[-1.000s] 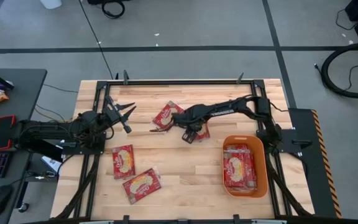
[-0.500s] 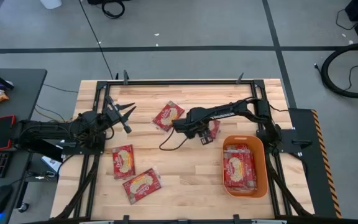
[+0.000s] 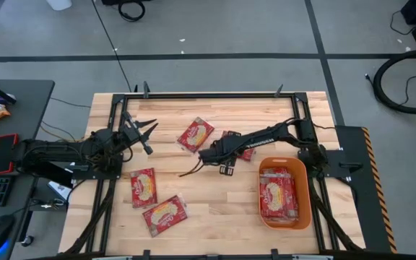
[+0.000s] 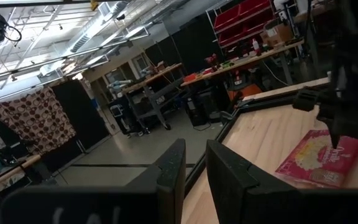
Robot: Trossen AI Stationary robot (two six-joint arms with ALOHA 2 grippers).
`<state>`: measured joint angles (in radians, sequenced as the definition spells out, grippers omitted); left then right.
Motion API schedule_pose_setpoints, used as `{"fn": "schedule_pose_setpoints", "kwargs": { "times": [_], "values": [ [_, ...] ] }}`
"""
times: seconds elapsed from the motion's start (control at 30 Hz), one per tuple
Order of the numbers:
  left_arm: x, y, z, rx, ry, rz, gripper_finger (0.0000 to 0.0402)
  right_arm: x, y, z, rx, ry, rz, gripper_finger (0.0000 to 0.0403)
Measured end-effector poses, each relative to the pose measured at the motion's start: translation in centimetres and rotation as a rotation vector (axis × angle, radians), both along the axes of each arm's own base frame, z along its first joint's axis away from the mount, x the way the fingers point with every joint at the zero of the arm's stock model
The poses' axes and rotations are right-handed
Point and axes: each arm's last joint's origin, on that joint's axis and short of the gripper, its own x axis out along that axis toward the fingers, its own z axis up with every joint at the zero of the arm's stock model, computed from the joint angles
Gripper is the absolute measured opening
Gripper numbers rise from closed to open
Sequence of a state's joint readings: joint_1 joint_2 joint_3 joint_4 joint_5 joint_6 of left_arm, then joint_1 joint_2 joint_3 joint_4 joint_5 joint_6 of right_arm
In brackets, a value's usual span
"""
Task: Sort popcorn bags into baskets
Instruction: Put the red popcorn bag into the orange bin
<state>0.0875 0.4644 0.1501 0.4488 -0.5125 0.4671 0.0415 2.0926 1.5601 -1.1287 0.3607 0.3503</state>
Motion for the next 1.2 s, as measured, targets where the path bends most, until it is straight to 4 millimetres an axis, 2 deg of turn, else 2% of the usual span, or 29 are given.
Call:
{"fn": "schedule_pose_setpoints", "kwargs": {
  "times": [0.3, 0.5, 0.67, 0.87, 1.0, 1.1, 1.2],
  "values": [
    [0.0, 0.0, 0.0, 0.0, 0.0, 0.0, 0.0068, -1.0, 1.0, -2.3, -0.087, -0.011, 0.004, 0.0251],
    [0.0, 0.0, 0.0, 0.0, -0.001, 0.0, 0.0068, -1.8, 0.8, -3.3, -0.102, 0.01, 0.005, 0.0255],
    [0.0, 0.0, 0.0, -0.001, -0.001, -0.001, 0.0068, -2.0, 0.2, -3.7, -0.074, 0.027, 0.039, 0.0208],
    [0.0, 0.0, 0.0, -0.001, -0.001, -0.001, 0.0068, -1.9, 0.0, -4.2, -0.022, 0.022, 0.068, 0.0092],
    [0.0, 0.0, 0.0, -0.001, -0.001, -0.001, 0.0068, -2.2, 0.0, -4.2, -0.071, 0.045, 0.085, 0.0016],
    [0.0, 0.0, 0.0, -0.001, -0.001, -0.001, 0.0068, -2.5, 0.3, -3.6, -0.095, 0.039, 0.086, 0.0013],
    [0.0, 0.0, 0.0, -0.001, 0.0, -0.001, 0.0068, -3.0, 1.0, -1.8, -0.1, 0.003, 0.072, 0.001]
  ]
}}
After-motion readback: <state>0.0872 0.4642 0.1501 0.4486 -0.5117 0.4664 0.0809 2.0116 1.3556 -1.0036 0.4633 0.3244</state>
